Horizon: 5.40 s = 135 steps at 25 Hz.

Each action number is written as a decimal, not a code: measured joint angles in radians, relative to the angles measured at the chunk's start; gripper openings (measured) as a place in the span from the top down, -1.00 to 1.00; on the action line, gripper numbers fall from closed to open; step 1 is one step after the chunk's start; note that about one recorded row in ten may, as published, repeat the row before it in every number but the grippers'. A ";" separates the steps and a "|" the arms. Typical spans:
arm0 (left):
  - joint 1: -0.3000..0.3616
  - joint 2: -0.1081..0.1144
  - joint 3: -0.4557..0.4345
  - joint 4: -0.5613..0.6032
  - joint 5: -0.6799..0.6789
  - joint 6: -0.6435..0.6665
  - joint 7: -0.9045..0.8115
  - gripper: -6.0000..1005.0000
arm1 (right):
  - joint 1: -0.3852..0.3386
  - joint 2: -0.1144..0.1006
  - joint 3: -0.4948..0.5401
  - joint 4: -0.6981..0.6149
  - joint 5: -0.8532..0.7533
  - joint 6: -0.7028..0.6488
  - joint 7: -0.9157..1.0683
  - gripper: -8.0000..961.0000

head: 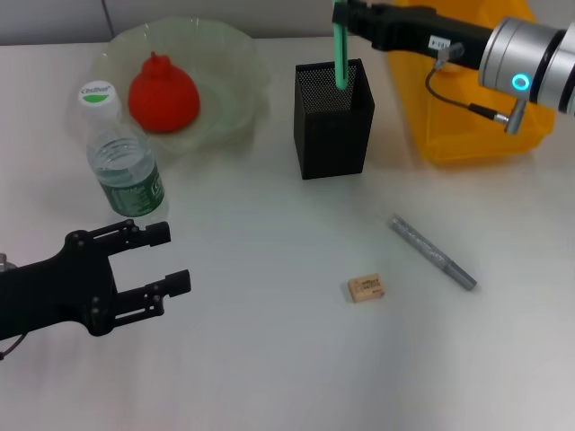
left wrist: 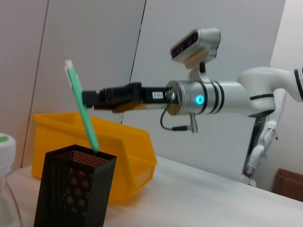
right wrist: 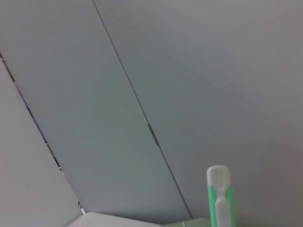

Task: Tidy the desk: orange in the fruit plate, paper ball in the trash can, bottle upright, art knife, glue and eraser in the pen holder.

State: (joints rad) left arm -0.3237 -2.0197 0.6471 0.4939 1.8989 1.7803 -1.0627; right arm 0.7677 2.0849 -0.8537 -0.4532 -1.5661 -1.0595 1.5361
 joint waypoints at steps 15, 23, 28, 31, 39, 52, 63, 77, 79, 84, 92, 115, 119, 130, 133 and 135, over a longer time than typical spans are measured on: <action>-0.002 0.003 0.004 0.009 0.000 0.015 0.001 -0.41 | -0.174 -0.049 -0.158 -0.560 -0.267 -0.369 0.417 -0.23; -0.010 0.007 0.006 0.009 0.000 0.020 0.001 -0.42 | -0.048 -0.012 -0.295 -0.897 -0.838 -0.737 0.734 -0.44; -0.012 0.007 0.006 0.009 0.000 0.021 -0.002 -0.42 | 0.009 0.000 -0.553 -0.822 -0.905 -0.672 0.815 -0.45; -0.012 0.007 0.003 0.009 0.000 0.022 -0.002 -0.42 | 0.029 0.001 -0.695 -0.763 -0.909 -0.580 0.850 -0.43; -0.012 0.007 0.001 0.009 -0.001 0.025 -0.007 -0.41 | 0.071 0.003 -0.845 -0.628 -0.907 -0.397 0.866 -0.18; -0.018 0.009 -0.003 0.009 -0.005 0.043 -0.009 -0.42 | 0.075 0.004 -0.874 -0.619 -0.906 -0.441 0.760 0.03; -0.024 0.003 -0.002 0.010 -0.007 0.060 -0.011 -0.42 | 0.087 0.004 -0.900 -0.591 -0.908 -0.405 0.734 0.05; -0.031 0.002 -0.003 0.011 -0.008 0.061 -0.010 -0.42 | 0.117 0.006 -0.934 -0.544 -0.904 -0.390 0.726 0.07; -0.031 0.002 -0.003 0.011 -0.008 0.060 -0.009 -0.41 | 0.116 0.006 -0.933 -0.544 -0.904 -0.391 0.726 0.19; -0.028 0.004 -0.005 0.011 -0.008 0.056 -0.008 -0.42 | 0.086 0.002 -0.885 -0.637 -0.914 -0.420 0.737 0.47; -0.025 0.005 -0.006 0.011 -0.008 0.060 -0.007 -0.41 | -0.009 0.000 -0.575 -0.917 -0.989 -0.296 0.814 0.35; -0.028 0.004 -0.018 0.011 -0.008 0.063 -0.011 -0.41 | -0.008 0.003 -0.623 -0.832 -1.062 -0.476 0.917 -0.34; -0.029 0.002 -0.018 0.011 -0.007 0.063 -0.008 -0.42 | -0.011 0.004 -0.660 -0.725 -1.066 -0.425 0.923 -0.33; -0.029 0.000 -0.012 0.011 -0.004 0.063 -0.011 -0.42 | -0.007 0.004 -0.676 -0.595 -1.065 -0.315 0.916 0.04; -0.027 -0.001 -0.011 0.011 -0.004 0.063 -0.011 -0.42 | -0.008 0.004 -0.677 -0.572 -1.063 -0.308 0.915 0.15; -0.026 -0.002 -0.010 0.011 -0.004 0.063 -0.011 -0.42 | -0.008 0.003 -0.679 -0.563 -1.063 -0.306 0.914 0.22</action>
State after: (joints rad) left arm -0.3495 -2.0217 0.6366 0.5046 1.8953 1.8437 -1.0738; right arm 0.7600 2.0884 -1.5324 -1.0166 -2.6290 -1.3656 2.4502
